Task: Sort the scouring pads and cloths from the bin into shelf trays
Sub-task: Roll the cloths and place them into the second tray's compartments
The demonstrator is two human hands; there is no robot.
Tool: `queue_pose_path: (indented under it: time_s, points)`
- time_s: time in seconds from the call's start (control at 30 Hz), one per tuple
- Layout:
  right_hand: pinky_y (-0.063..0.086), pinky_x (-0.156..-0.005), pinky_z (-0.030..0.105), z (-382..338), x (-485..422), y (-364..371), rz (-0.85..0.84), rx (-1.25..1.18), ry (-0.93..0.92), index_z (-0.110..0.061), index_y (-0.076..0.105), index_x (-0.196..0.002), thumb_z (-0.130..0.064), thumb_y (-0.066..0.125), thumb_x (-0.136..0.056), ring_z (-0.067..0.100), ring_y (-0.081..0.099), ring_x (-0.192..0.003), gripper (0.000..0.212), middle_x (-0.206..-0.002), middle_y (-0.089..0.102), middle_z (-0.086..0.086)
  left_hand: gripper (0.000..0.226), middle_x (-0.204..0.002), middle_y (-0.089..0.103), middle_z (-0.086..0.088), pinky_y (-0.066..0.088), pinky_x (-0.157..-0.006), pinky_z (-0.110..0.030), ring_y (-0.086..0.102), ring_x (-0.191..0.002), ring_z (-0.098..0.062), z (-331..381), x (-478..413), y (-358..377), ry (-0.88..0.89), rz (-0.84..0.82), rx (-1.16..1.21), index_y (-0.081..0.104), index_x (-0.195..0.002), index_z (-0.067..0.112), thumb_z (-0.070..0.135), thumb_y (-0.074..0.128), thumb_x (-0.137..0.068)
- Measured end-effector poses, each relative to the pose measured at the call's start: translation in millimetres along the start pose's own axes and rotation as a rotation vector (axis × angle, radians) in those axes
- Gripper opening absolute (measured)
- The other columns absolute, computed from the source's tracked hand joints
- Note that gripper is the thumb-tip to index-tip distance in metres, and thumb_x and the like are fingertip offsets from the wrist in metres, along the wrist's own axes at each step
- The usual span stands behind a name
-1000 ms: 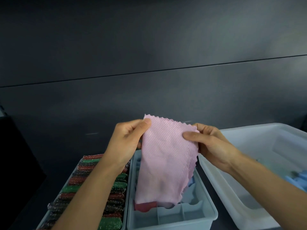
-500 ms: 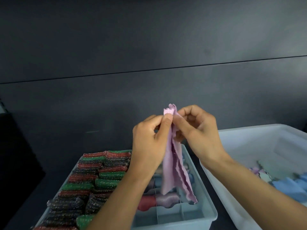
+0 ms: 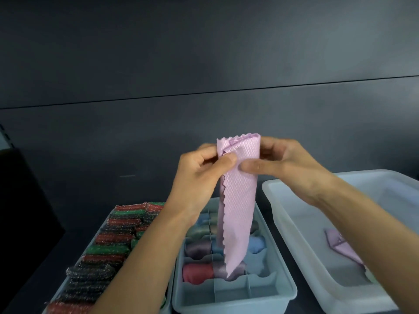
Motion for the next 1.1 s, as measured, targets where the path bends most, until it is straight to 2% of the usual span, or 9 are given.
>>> queue_pose_path:
  time_s: [0.13, 0.27, 0.37, 0.43, 0.63, 0.83, 0.93, 1.0, 1.1]
  points:
    - [0.051, -0.061, 0.018, -10.7, -10.7, 8.4, 0.019, -0.019, -0.052, -0.007, 0.072, -0.092, 0.004, 0.070, -0.080, 0.011, 0.070, -0.071, 0.017, -0.083, 0.075, 0.002, 0.047, -0.101, 0.070, -0.002, 0.056, -0.075, -0.034, 0.068, -0.088, -0.016, -16.2, -1.1, 2.4, -0.101, -0.098, 0.118, 0.068, -0.112, 0.018, 0.051, 0.070, -0.077]
    - [0.055, -0.070, 0.025, -21.6, -21.2, 5.1, 0.034, 0.001, -0.092, -0.009, 0.071, -0.094, 0.003, 0.070, -0.081, 0.014, 0.071, -0.078, 0.017, -0.087, 0.076, 0.001, 0.052, -0.098, 0.075, -0.010, 0.056, -0.086, -0.042, 0.072, -0.091, -0.027, -53.0, 19.3, 10.6, -0.346, -0.254, 0.053, 0.071, -0.100, 0.006, 0.050, 0.079, -0.074]
    - [0.054, -0.071, 0.020, -25.6, -22.1, 1.9, 0.002, 0.001, -0.126, -0.006, 0.070, -0.098, 0.004, 0.070, -0.080, 0.013, 0.072, -0.079, 0.020, -0.088, 0.076, 0.000, 0.057, -0.077, 0.072, -0.004, 0.048, -0.066, -0.023, 0.067, -0.069, -0.015, -70.5, 23.7, 4.3, -0.458, -0.210, -0.039, 0.070, -0.085, 0.002, 0.058, 0.069, -0.074]
    - [0.055, -0.073, 0.022, -24.9, -19.8, 3.5, -0.017, 0.009, -0.140, -0.003, 0.070, -0.100, 0.003, 0.070, -0.080, 0.016, 0.072, -0.082, 0.020, -0.091, 0.076, 0.004, 0.070, -0.081, 0.072, -0.004, 0.043, -0.068, -0.026, 0.065, -0.070, -0.015, -79.7, 23.5, -0.9, -0.544, -0.184, -0.057, 0.068, -0.092, -0.005, 0.062, 0.068, -0.074]
    - [0.051, -0.079, 0.016, -7.6, 7.6, 21.8, -0.091, 0.299, -0.280, -0.019, 0.074, -0.092, -0.004, 0.072, -0.082, 0.001, 0.069, -0.087, 0.018, -0.090, 0.075, -0.012, 0.028, -0.079, 0.069, -0.004, 0.044, -0.060, -0.026, 0.063, -0.062, -0.016, -91.9, 26.5, -1.5, -0.755, 0.001, 0.215, 0.069, -0.086, 0.011, 0.034, 0.057, -0.096]
    - [0.051, -0.094, 0.037, 37.2, 31.2, 42.1, -0.152, 0.694, -0.383, -0.021, 0.077, -0.097, -0.025, 0.053, -0.074, 0.001, 0.061, -0.113, 0.034, -0.108, 0.072, -0.014, 0.053, -0.084, 0.068, -0.020, 0.050, -0.077, -0.038, 0.066, -0.073, -0.030, -96.2, 24.6, -1.5, -0.857, 0.019, 0.585, 0.066, -0.102, 0.000, 0.040, 0.032, -0.097]
    - [0.049, -0.099, 0.036, 43.2, 33.8, 41.0, -0.158, 0.676, -0.392, -0.018, 0.076, -0.102, -0.018, 0.055, -0.075, 0.002, 0.057, -0.120, 0.034, -0.116, 0.069, -0.011, 0.057, -0.087, 0.071, -0.021, 0.052, -0.072, -0.040, 0.068, -0.070, -0.030, -95.0, 24.5, -3.2, -0.836, 0.001, 0.523, 0.071, -0.098, 0.001, 0.051, 0.046, -0.094]
    - [0.041, -0.107, 0.028, 47.1, 35.5, 39.7, -0.214, 0.663, -0.368, -0.020, 0.068, -0.120, -0.001, 0.057, -0.075, 0.000, 0.047, -0.129, 0.050, -0.131, 0.060, -0.011, 0.038, -0.096, 0.070, -0.021, 0.057, -0.066, -0.036, 0.069, -0.075, -0.030, -96.4, 23.7, -5.9, -0.781, -0.009, 0.427, 0.069, -0.109, -0.001, 0.029, 0.061, -0.087]
    - [0.023, -0.116, 0.024, 57.5, 35.3, 41.0, -0.319, 0.822, -0.401, -0.026, 0.041, -0.144, 0.012, 0.055, -0.070, 0.003, 0.024, -0.143, 0.085, -0.151, 0.037, -0.013, 0.036, -0.097, 0.066, -0.022, 0.058, -0.061, -0.031, 0.067, -0.077, -0.029, -100.7, 23.7, -12.4, -0.746, 0.031, 0.387, 0.063, -0.115, -0.005, 0.008, 0.065, -0.081]
Point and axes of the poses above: each hand's wrist, its own x-axis away from the middle knuckle, its own y-axis out of the palm, z = x × y, the point moved 6 cm from there along -x, towards the middle knuckle
